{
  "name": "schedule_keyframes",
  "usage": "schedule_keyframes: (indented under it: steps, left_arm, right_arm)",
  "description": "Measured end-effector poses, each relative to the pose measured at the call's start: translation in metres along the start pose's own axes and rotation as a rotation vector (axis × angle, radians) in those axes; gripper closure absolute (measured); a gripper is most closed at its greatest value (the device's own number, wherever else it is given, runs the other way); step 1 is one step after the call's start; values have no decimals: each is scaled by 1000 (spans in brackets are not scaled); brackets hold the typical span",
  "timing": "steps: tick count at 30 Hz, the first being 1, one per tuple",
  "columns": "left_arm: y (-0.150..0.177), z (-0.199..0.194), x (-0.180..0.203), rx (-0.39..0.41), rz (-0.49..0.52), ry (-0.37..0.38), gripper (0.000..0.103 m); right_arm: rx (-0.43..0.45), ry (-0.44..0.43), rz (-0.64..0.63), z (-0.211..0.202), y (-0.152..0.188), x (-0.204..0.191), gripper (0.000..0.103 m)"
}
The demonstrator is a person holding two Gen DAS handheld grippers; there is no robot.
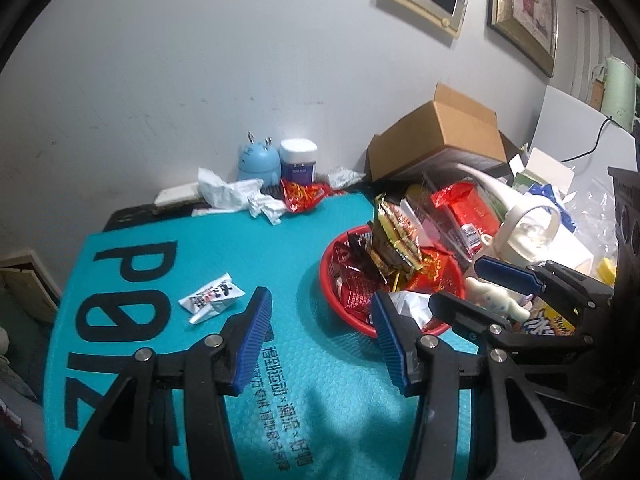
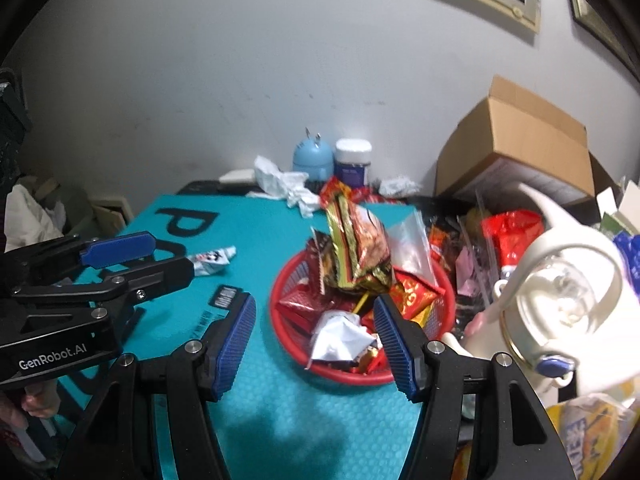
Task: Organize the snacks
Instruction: 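Move both open tools back over the white printed snack packet on the mat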
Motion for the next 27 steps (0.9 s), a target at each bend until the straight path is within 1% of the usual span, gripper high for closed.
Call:
schedule_keyframes:
  steps: [9,15,21,27]
  left_arm:
    - [0,-42,-19,43,-7,-40,52]
    - [11,-60,-43,31,-43,-80,52]
    - [27,-56,-80,-6,-90,-146,52]
    - [39,-36,-112,-48,-122,-178,52]
  right_arm:
    - [55,-58,-50,-28,-11,-39,41]
    - [60,-112,-87,-28,-13,-66,41]
    - [30,-166,-118,-4,-14,-91,41]
    - [-20,-208,-141,41,-17,-108,41]
Point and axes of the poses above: each gripper's, at about its wrist camera, not at the fingertips, and z roughly the way its jaws point, x to its right, y to its underside, the point moved 8 cm from there along z, roughly the way its jaws point, and after that the axes turned 14 degrees about -y, right-handed, at the moved point
